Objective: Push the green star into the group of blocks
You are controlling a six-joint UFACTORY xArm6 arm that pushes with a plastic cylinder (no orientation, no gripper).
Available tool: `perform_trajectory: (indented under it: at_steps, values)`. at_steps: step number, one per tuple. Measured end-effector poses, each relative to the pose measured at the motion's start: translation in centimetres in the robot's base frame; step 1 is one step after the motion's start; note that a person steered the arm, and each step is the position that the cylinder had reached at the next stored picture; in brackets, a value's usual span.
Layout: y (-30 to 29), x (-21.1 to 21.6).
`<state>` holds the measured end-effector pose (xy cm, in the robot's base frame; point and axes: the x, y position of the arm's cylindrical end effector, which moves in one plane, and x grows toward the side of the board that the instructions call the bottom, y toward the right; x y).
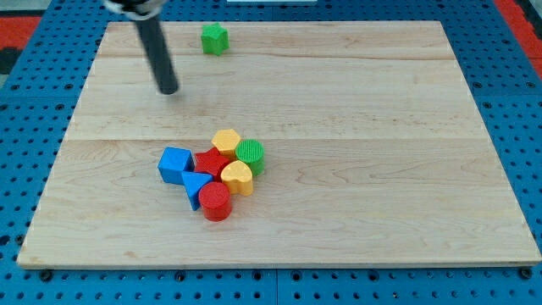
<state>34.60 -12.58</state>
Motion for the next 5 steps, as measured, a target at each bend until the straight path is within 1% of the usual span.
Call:
perform_trajectory:
  at_steps: [1,2,3,4,5]
  values:
    - [9.5,-4.7]
    - [13.2,-11.3]
    - [6.3,-13.0]
    - [-1.9,-13.1]
    - [-2.3,-10.9]
